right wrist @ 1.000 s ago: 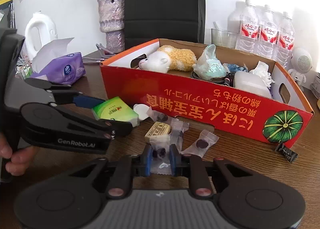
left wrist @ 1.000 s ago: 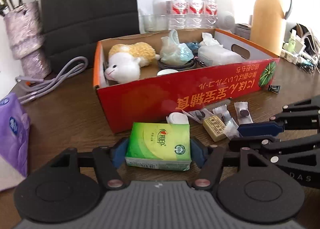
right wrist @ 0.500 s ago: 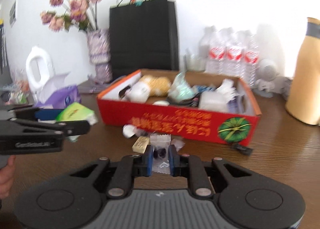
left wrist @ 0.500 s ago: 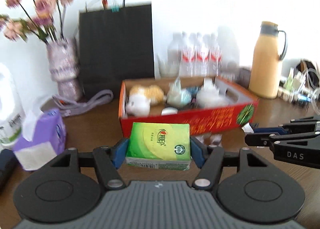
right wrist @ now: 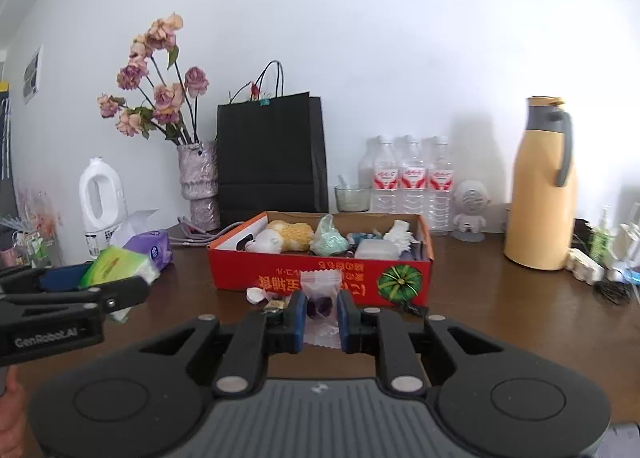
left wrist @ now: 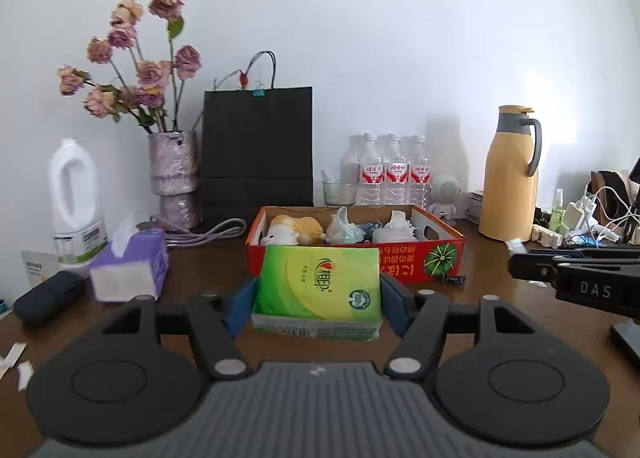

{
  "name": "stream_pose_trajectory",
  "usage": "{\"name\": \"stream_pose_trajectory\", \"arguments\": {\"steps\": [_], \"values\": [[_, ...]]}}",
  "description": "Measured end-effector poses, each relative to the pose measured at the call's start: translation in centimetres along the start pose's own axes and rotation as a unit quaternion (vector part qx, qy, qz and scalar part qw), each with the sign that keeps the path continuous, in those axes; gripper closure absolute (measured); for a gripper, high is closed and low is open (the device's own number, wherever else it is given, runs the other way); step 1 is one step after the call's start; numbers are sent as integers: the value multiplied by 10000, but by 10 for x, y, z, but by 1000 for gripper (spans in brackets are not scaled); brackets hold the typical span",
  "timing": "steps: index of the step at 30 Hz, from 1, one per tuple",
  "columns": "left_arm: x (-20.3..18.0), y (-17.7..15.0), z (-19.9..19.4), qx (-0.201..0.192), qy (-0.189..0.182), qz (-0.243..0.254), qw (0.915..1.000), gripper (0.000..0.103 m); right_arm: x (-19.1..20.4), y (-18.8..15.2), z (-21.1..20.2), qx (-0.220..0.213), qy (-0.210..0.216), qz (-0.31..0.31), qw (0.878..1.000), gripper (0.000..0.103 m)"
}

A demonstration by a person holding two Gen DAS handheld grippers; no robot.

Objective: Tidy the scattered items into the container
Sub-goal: 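Carry the tissue pack and candy over the cardboard box with both tools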

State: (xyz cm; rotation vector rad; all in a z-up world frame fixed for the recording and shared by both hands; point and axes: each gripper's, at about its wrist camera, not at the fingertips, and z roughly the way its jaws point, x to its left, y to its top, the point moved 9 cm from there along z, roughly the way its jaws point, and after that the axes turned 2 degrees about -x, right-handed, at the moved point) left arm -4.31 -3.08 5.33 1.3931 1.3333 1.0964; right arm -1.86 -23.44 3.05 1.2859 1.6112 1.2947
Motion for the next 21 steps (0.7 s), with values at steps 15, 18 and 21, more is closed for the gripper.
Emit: {"name": "stream_pose_trajectory", "arguments": {"steps": [15, 18, 21], "values": [[-3, 31, -14, -660, 14, -138, 9977, 37, 14, 10, -35, -581, 128, -135, 9981, 88], [-3, 68, 27, -894, 48, -135, 9959, 37, 9, 42, -7, -732, 173, -171, 9970, 88], [-5, 109, 73, -992, 7, -212, 9948, 37, 3, 91, 31, -957, 306, 28, 9949, 88]]}}
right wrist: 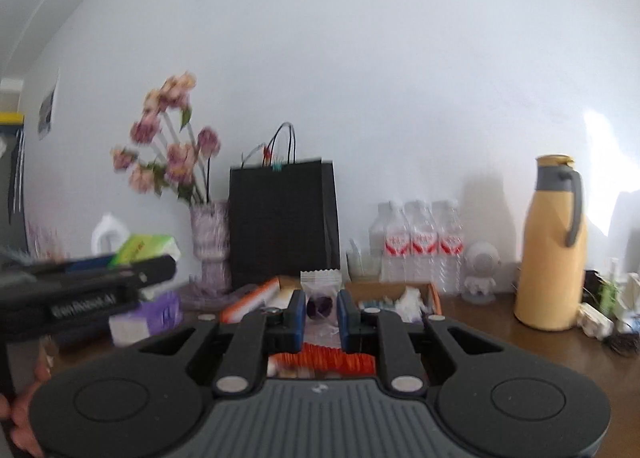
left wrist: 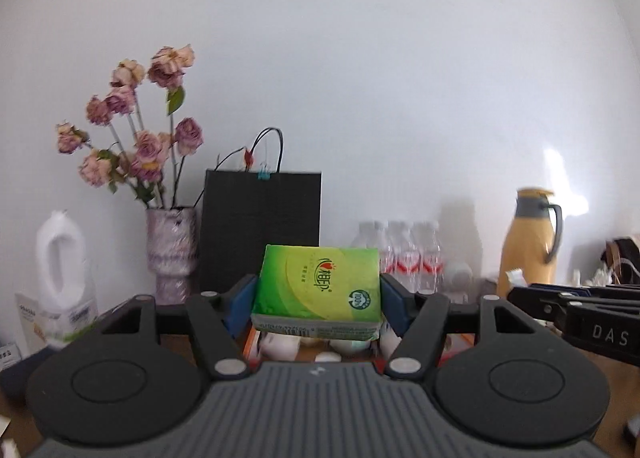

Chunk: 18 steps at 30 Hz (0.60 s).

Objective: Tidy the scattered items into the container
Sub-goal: 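Carry the tissue pack and candy over the cardboard box with both tools, then open both tools to drop the tissue pack and candy into the box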

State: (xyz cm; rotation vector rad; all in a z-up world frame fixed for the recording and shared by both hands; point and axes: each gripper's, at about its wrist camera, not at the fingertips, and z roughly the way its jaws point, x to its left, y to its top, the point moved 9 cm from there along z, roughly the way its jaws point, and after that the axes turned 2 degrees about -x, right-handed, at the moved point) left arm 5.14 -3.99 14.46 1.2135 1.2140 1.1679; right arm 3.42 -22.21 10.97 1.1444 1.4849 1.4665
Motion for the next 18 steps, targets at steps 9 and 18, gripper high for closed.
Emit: {"name": "stream_pose_trajectory", "arguments": {"steps": [9, 18], "values": [[28, 13, 143, 1583, -476, -250, 9859, 37, -28, 55, 137, 924, 281, 161, 9952, 88], [62, -110, 255, 4208, -368, -456, 9053, 37, -63, -49, 279, 3919, 609, 1586, 9042, 88]]}}
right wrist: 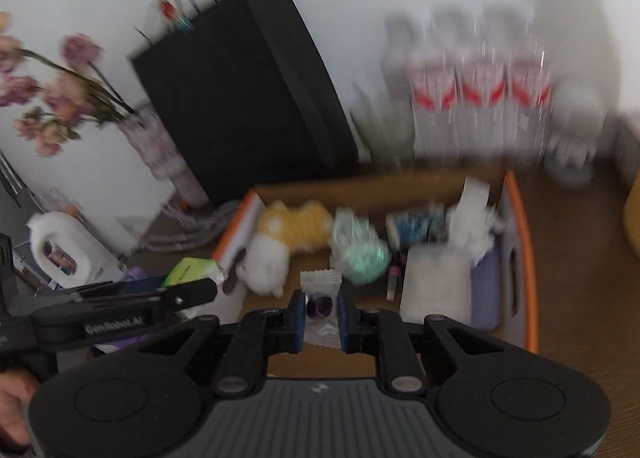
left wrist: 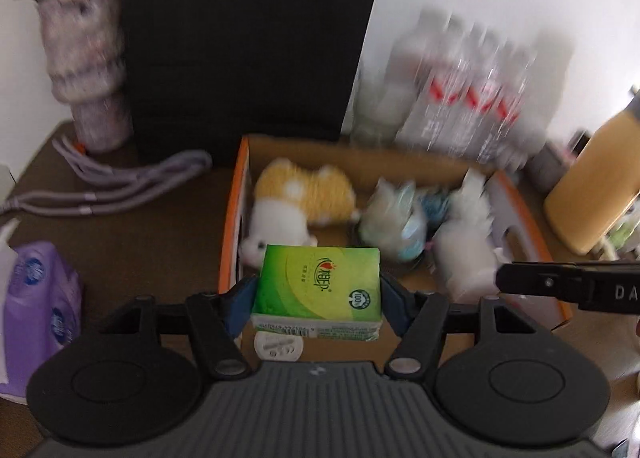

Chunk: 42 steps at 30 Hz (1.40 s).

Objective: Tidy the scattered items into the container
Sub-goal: 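Open both tools to drop the tissue pack and candy into the box, then move both tools back from the box toward the remaining items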

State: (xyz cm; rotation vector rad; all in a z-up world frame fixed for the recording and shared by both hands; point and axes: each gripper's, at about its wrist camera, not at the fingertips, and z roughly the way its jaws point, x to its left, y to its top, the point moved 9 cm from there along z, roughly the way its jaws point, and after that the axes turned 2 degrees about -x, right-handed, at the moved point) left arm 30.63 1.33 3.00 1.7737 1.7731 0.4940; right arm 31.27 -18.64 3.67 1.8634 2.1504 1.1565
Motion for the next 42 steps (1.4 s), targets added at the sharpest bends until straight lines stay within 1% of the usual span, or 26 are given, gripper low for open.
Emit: {"name": "stream_pose_trajectory", "arguments": {"steps": [2, 6, 7, 9, 11, 13, 14, 16, 21, 22, 23, 24, 25, 26, 28, 30, 33, 34, 35, 36, 37, 38, 39, 41, 42], "values": [[0, -4, 23, 132, 71, 81, 9999, 37, -6, -4, 34, 370, -42, 140, 9992, 88], [-1, -10, 53, 444, 295, 256, 9982, 36, -19, -20, 89, 807, -458, 159, 9956, 88], [-2, -10, 56, 449, 326, 312, 9980, 36, -21, -22, 97, 862, -544, 139, 9947, 87], [-6, -9, 58, 386, 232, 408, 9982, 30, -23, -25, 110, 919, -580, 186, 9939, 84], [-5, -8, 59, 379, 236, 409, 9982, 30, -24, -27, 117, 940, -509, 323, 9937, 83], [-2, -6, 59, 411, 226, 378, 9982, 30, -23, -28, 119, 921, -493, 320, 9940, 82], [0, -4, 58, 425, 219, 323, 9983, 30, -23, -28, 120, 942, -471, 340, 9939, 80], [4, 1, 53, 422, 244, 228, 9986, 30, -23, -26, 115, 936, -426, 487, 9935, 63], [11, 12, 33, 342, 378, 176, 9985, 27, -19, -9, 86, 713, -490, 496, 9950, 53], [12, 13, 29, 346, 363, 152, 9986, 26, -19, -5, 78, 655, -551, 458, 9953, 48], [12, 15, 25, 363, 349, 119, 9987, 25, -20, -1, 69, 590, -637, 402, 9954, 46], [13, 16, 21, 378, 358, 89, 9986, 19, -21, 4, 60, 539, -740, 332, 9952, 40], [13, 17, 17, 380, 377, 72, 9985, 16, -25, 7, 52, 513, -865, 243, 9946, 35], [13, 17, 13, 378, 385, 80, 9985, 13, -29, 10, 45, 495, -1004, 164, 9936, 33], [13, 17, 7, 356, 421, 99, 9984, 12, -39, 15, 33, 461, -1267, 120, 9908, 24], [12, 15, 1, 337, 434, 55, 9985, 7, -55, 13, 21, 439, -1426, 212, 9886, 20], [10, 10, -5, 278, 530, 34, 9982, 7, -72, 2, 9, 455, -1537, 359, 9864, 20], [9, 10, -9, 158, 607, 24, 9980, 7, -73, -2, 7, 437, -1561, 367, 9861, 20], [7, 10, -16, -43, 677, 8, 9977, 6, -72, -5, 5, 422, -1591, 325, 9858, 20], [5, 11, -24, -298, 715, 28, 9970, 6, -70, -7, 2, 359, -1610, 252, 9860, 20], [2, 12, -33, -609, 747, 90, 9953, 5, -65, -8, -3, 199, -1617, 145, 9865, 21], [-2, 12, -44, -971, 775, 178, 9921, 3, -59, -8, -8, -68, -1608, 9, 9870, 21], [-7, 11, -54, -1330, 769, 290, 9877, 1, -51, -7, -15, -450, -1582, -177, 9862, 20], [-16, 8, -71, -1987, 776, 440, 9760, 1, -32, -7, -31, -1260, -1444, -630, 9794, 20], [-19, 7, -78, -2239, 780, 462, 9704, 1, -24, -9, -36, -1568, -1319, -829, 9753, 20]]}}
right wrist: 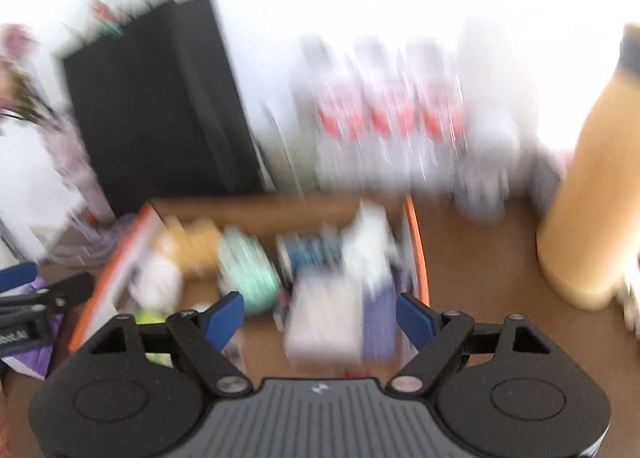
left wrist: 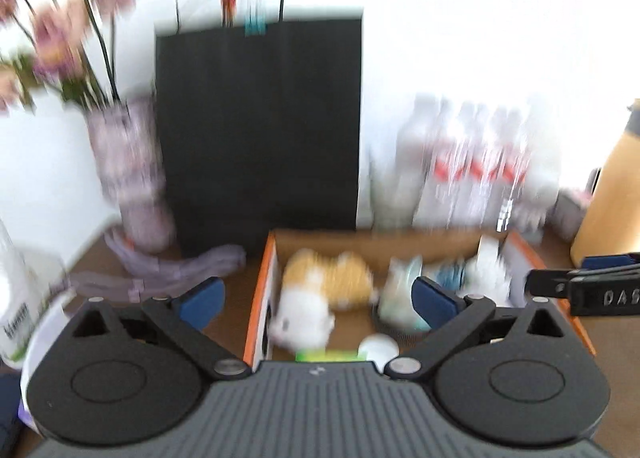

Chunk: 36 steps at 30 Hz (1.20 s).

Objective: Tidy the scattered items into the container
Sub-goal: 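Move both tools back from the box toward the remaining items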

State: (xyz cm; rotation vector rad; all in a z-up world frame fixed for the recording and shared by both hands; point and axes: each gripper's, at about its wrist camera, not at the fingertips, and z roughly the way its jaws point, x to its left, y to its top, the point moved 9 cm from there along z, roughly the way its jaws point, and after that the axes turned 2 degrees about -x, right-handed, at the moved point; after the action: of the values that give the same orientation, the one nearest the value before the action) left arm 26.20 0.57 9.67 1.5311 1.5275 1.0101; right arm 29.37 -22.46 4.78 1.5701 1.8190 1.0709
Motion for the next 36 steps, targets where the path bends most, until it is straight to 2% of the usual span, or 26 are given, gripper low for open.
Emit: {"name": "stream_pose_trajectory", "arguments": {"steps": [3, 6, 14, 17, 19, 23, 27, 31, 33, 35, 36], "values": [[-5, 5, -15, -547, -70, -46, 9985, 1, 9, 2, -14, -636, 201, -126, 9977, 20], [-8, 8, -18, -693, -124, -100, 9975, 1, 7, 3, -20, -985, 149, -49, 9950, 20], [-5, 0, -17, -609, -114, -131, 9980, 1, 13, -1, -21, -957, 124, -141, 9952, 19], [-6, -7, -31, -585, -121, -123, 9981, 0, 17, -3, -32, -1017, -1, -245, 9945, 19], [-8, -19, -50, -542, -177, -137, 9983, 0, 17, -12, -46, -1076, 1, -228, 9939, 14], [-13, -63, -96, -544, -474, -368, 9967, 0, 17, -62, -76, -821, 82, 44, 9966, 13], [-16, -125, -146, -423, -395, -306, 9979, 0, 22, -137, -116, -724, -31, 18, 9974, 13], [-19, -191, -176, 265, -412, -254, 9985, 0, 24, -208, -143, -452, 64, 105, 9989, 13], [-19, -208, -183, 445, -435, -153, 9979, 0, 23, -233, -150, -251, 14, 11, 9997, 14], [-16, -210, -181, 472, -376, -54, 9982, 0, 25, -242, -152, -136, 53, 7, 9999, 15], [-15, -209, -177, 501, -342, -45, 9981, 4, 27, -243, -150, -103, 164, 29, 9998, 17]]}}
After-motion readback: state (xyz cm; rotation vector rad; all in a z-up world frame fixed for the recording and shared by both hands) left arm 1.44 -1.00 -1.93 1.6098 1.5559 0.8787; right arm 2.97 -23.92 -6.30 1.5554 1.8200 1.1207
